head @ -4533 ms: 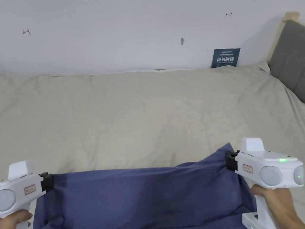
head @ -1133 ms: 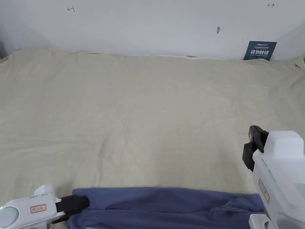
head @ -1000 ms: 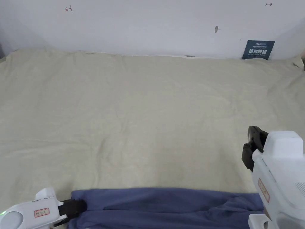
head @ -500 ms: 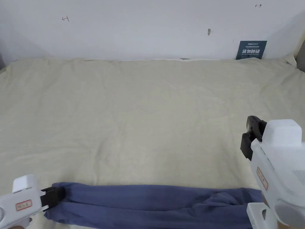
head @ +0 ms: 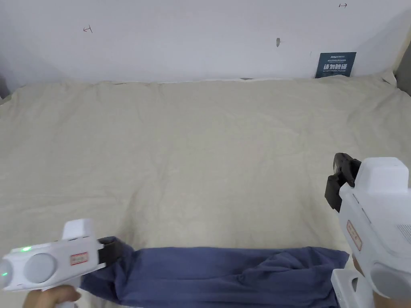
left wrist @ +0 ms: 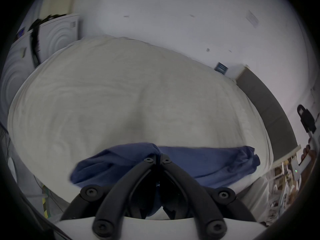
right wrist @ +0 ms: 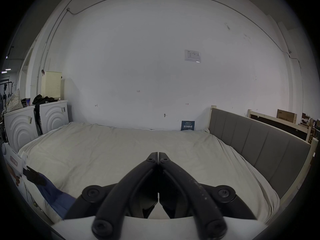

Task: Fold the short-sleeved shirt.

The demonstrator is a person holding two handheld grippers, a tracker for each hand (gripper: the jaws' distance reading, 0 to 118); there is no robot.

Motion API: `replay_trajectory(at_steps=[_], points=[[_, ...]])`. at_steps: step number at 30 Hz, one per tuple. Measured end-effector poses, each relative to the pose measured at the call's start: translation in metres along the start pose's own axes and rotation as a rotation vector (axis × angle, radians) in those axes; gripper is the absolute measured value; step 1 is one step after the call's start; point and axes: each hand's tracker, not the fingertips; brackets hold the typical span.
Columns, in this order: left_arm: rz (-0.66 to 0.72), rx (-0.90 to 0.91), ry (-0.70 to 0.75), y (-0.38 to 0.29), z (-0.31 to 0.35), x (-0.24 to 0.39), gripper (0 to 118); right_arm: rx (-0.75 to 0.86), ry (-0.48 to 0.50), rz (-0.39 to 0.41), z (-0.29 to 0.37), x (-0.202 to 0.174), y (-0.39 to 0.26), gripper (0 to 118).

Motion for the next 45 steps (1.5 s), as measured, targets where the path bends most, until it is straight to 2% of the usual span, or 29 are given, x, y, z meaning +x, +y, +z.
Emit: replay_trajectory(at_steps=[7, 14, 19, 20, 21, 22, 24, 25, 26, 32, 35, 36, 37, 38, 41, 42, 45], points=[[-0.122, -0.117, -0.093, -0.002, -0.079, 0.082, 3, 0.001, -0.003, 0.008, 0.01, 0.014, -0.002, 1], [-0.149, -0.203, -0.15, -0.017, -0.137, 0.155, 3, -0.013, -0.058, -0.01, 0.016, 0.04, -0.007, 1], [-0.24, -0.253, -0.086, -0.033, -0.161, 0.181, 4, -0.026, -0.084, -0.012, 0.017, 0.052, -0.01, 1], [-0.25, -0.244, -0.076, -0.035, -0.162, 0.183, 7, -0.027, -0.088, -0.013, 0.018, 0.053, -0.009, 1], [-0.249, -0.236, -0.087, -0.035, -0.16, 0.184, 21, -0.026, -0.089, -0.014, 0.019, 0.054, -0.009, 1], [-0.242, -0.235, -0.114, -0.034, -0.154, 0.187, 42, -0.025, -0.091, -0.015, 0.019, 0.055, -0.009, 1], [-0.236, -0.234, -0.154, -0.03, -0.143, 0.195, 100, -0.025, -0.093, -0.015, 0.019, 0.054, -0.009, 1], [-0.248, -0.223, -0.165, -0.028, -0.136, 0.198, 115, -0.024, -0.093, -0.016, 0.018, 0.054, -0.008, 1], [-0.263, -0.177, -0.19, -0.023, -0.123, 0.2, 118, -0.023, -0.091, -0.019, 0.018, 0.054, -0.008, 1], [-0.265, 0.081, -0.235, 0.004, -0.048, 0.186, 114, -0.01, -0.07, -0.021, 0.018, 0.045, -0.002, 1], [-0.268, 0.179, -0.188, 0.013, -0.021, 0.164, 113, -0.003, -0.058, -0.02, 0.017, 0.042, 0.0, 1], [-0.265, 0.202, -0.151, 0.015, -0.016, 0.156, 110, -0.002, -0.055, -0.02, 0.017, 0.041, 0.0, 1], [-0.256, 0.222, -0.12, 0.015, -0.012, 0.148, 102, 0.0, -0.052, -0.02, 0.017, 0.04, 0.001, 1], [-0.251, 0.24, -0.089, 0.015, -0.012, 0.139, 89, 0.0, -0.05, -0.02, 0.016, 0.04, 0.001, 1], [-0.236, 0.236, -0.007, 0.01, -0.016, 0.116, 4, -0.001, -0.042, -0.022, 0.015, 0.037, 0.001, 1], [-0.229, 0.217, 0.003, 0.007, -0.022, 0.108, 0, -0.003, -0.039, -0.022, 0.014, 0.036, 0.001, 1], [-0.194, 0.175, 0.004, -0.008, -0.043, 0.087, 0, -0.011, -0.034, -0.02, 0.015, 0.035, -0.001, 1]])
